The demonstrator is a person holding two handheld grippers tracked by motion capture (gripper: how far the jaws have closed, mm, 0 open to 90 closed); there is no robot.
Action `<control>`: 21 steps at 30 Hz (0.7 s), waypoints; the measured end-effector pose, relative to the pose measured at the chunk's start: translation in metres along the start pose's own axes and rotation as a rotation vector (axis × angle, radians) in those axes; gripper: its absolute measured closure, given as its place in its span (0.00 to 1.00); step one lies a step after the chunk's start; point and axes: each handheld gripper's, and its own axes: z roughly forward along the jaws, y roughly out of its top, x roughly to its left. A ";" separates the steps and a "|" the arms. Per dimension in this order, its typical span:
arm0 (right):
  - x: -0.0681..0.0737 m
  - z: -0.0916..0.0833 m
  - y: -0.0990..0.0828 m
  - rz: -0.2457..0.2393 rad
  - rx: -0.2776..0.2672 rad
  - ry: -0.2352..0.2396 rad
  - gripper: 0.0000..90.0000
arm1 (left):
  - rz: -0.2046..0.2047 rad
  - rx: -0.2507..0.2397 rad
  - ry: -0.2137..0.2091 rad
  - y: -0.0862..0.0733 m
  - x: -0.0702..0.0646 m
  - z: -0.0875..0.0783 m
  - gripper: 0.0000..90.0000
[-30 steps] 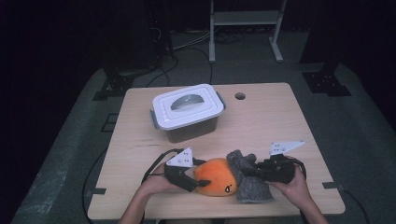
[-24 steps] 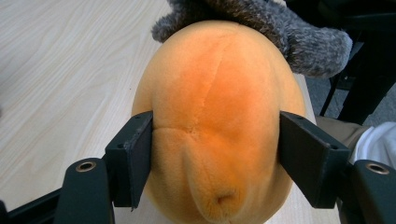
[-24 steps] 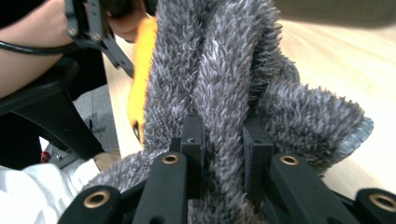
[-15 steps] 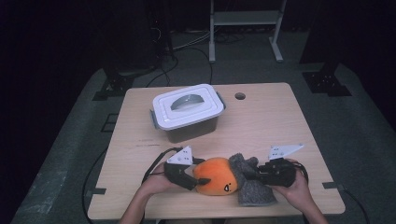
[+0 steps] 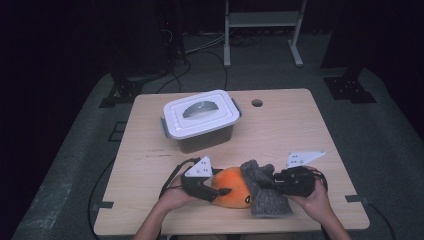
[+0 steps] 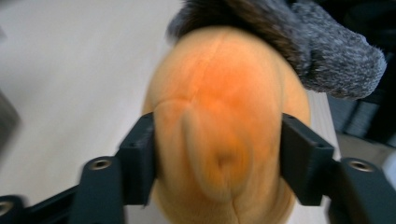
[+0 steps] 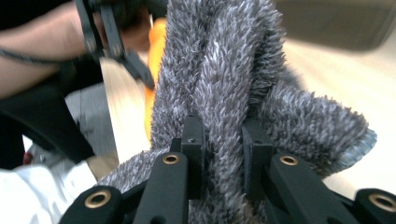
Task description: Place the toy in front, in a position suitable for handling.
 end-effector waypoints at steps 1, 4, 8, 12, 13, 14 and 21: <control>-0.001 -0.003 0.004 -0.004 -0.019 -0.002 0.83 | 0.024 -0.014 0.021 0.003 -0.003 0.002 0.43; 0.000 -0.004 0.010 -0.019 -0.041 -0.019 0.83 | 0.067 -0.006 0.032 0.005 -0.007 0.011 0.42; -0.008 0.003 -0.002 0.009 0.000 0.003 0.83 | 0.056 0.007 -0.004 0.002 -0.004 0.009 0.40; -0.012 -0.001 -0.008 0.023 0.044 -0.015 0.83 | 0.024 0.009 -0.035 -0.001 -0.002 0.003 0.38; -0.012 -0.003 -0.008 0.028 0.044 -0.014 0.83 | 0.024 0.013 -0.041 -0.001 -0.003 0.003 0.36; -0.007 -0.007 -0.004 0.016 0.036 -0.009 0.83 | 0.027 0.010 -0.046 0.000 -0.004 0.003 0.33; 0.006 -0.001 0.009 -0.045 0.034 0.001 0.83 | 0.031 0.002 -0.065 0.005 -0.004 -0.001 0.34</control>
